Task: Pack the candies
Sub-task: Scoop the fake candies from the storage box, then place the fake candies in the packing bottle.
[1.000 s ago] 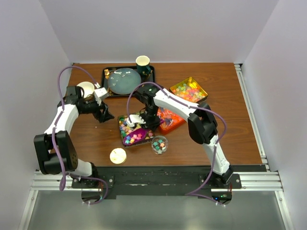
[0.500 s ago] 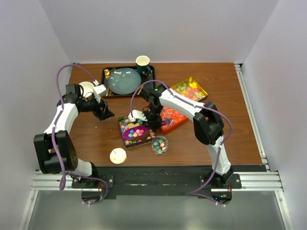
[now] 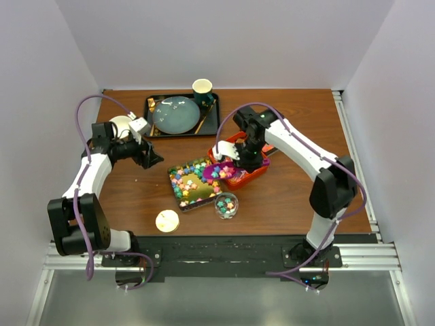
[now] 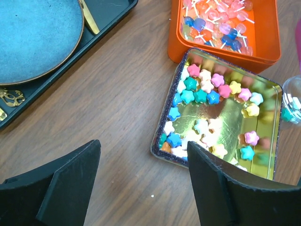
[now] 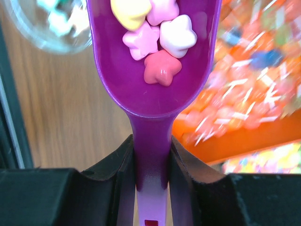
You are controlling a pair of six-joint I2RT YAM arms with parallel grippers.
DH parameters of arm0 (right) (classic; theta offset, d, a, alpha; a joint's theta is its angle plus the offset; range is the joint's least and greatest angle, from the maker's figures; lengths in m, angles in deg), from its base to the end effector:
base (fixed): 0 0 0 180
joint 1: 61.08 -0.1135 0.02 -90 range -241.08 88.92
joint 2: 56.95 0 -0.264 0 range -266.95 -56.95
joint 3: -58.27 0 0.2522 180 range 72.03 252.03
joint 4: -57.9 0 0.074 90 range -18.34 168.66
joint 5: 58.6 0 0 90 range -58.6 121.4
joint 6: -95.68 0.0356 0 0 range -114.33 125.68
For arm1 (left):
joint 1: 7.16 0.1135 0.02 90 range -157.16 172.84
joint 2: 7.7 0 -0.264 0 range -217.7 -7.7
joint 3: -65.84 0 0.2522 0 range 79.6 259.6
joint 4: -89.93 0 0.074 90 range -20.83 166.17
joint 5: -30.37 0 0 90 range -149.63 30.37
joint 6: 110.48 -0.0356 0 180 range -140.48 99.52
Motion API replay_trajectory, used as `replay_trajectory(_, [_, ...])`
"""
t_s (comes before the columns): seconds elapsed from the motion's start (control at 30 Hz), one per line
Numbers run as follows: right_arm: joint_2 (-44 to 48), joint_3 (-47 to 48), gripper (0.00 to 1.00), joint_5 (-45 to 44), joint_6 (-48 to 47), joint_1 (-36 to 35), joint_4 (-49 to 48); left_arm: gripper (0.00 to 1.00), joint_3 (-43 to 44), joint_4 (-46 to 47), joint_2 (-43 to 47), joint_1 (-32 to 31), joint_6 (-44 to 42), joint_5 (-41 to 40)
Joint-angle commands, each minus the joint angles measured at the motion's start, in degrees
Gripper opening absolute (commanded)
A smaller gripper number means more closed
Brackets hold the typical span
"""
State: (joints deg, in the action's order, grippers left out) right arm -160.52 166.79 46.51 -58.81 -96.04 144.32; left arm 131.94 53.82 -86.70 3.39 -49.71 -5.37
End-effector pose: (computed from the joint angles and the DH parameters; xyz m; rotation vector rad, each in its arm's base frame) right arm 0.2809 0.2077 0.2847 -2.2421 1.8620 0.3184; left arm 0.2782 0.0224 0.2448 0.7279 1.9802 -0.7349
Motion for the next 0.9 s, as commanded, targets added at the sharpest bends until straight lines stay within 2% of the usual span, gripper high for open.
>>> replay_trajectory(0.0, [4.8, -3.8, 0.0, -8.2, -4.0, -0.8, 5.3, 0.79, -0.8, 4.3, 1.3, -0.5, 3.0, 1.3])
replay_trajectory(0.2, [7.0, -5.0, 0.0, -14.8, -3.8, -1.5, 7.6, 0.79, -1.1, 5.8, 1.2, -1.0, 3.9, 0.7])
replay_trajectory(0.47, [9.6, -9.4, 0.0, -25.7, -5.2, -7.0, 8.5, 0.78, -2.3, 8.2, 2.0, -1.7, 5.9, -0.7])
replay_trajectory(0.87, [7.5, -9.6, 0.0, -40.4, -0.6, -12.6, 10.2, 0.78, -3.9, 13.2, 2.5, -2.6, 9.3, -1.3])
